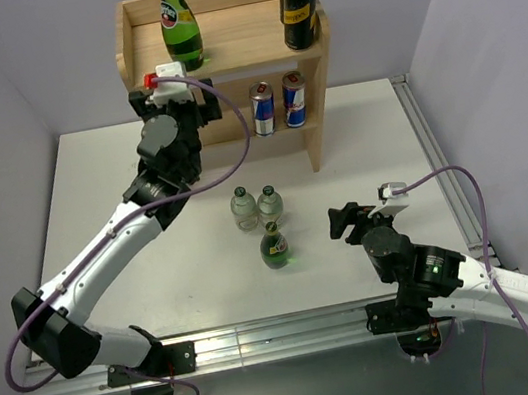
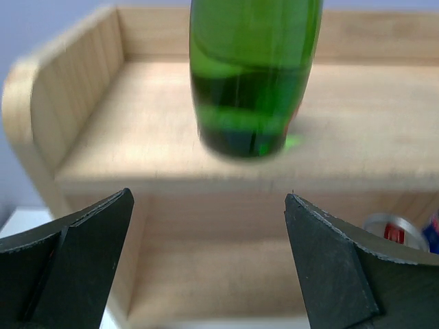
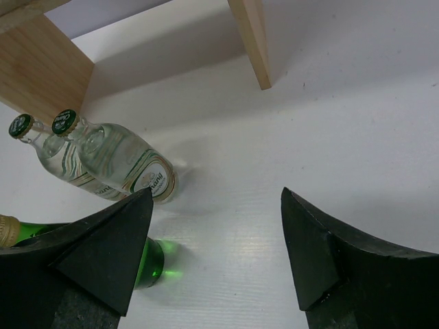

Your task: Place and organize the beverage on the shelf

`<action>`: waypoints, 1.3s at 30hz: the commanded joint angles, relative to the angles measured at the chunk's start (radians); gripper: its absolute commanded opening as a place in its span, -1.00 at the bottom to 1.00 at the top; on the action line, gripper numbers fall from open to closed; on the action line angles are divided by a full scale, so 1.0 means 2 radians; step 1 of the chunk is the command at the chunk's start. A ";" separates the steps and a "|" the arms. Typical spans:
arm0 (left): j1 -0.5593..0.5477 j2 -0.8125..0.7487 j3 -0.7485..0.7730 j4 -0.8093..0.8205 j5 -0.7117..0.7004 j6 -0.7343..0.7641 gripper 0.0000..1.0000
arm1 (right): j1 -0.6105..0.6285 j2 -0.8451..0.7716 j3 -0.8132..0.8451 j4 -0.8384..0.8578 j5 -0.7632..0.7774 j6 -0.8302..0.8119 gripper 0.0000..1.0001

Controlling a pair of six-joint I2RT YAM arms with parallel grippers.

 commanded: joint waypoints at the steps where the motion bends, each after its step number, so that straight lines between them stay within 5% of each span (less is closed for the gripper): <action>1: -0.019 -0.039 -0.030 -0.070 -0.046 -0.039 0.99 | 0.002 -0.001 -0.003 0.017 0.012 -0.002 0.64; 9: -0.100 -0.132 -0.127 -0.110 -0.121 -0.081 0.99 | 0.002 0.004 -0.007 0.024 0.009 -0.005 0.64; 21: -0.265 -0.208 -0.229 -0.295 -0.161 -0.312 0.96 | 0.002 0.002 -0.005 0.021 0.012 -0.001 0.64; 29: -0.409 -0.200 -0.320 -0.262 -0.210 -0.428 0.99 | 0.002 0.003 -0.004 0.018 0.012 0.001 0.64; 39: -0.433 -0.123 -0.411 -0.065 -0.184 -0.413 0.99 | 0.003 0.005 -0.004 0.018 0.015 0.001 0.64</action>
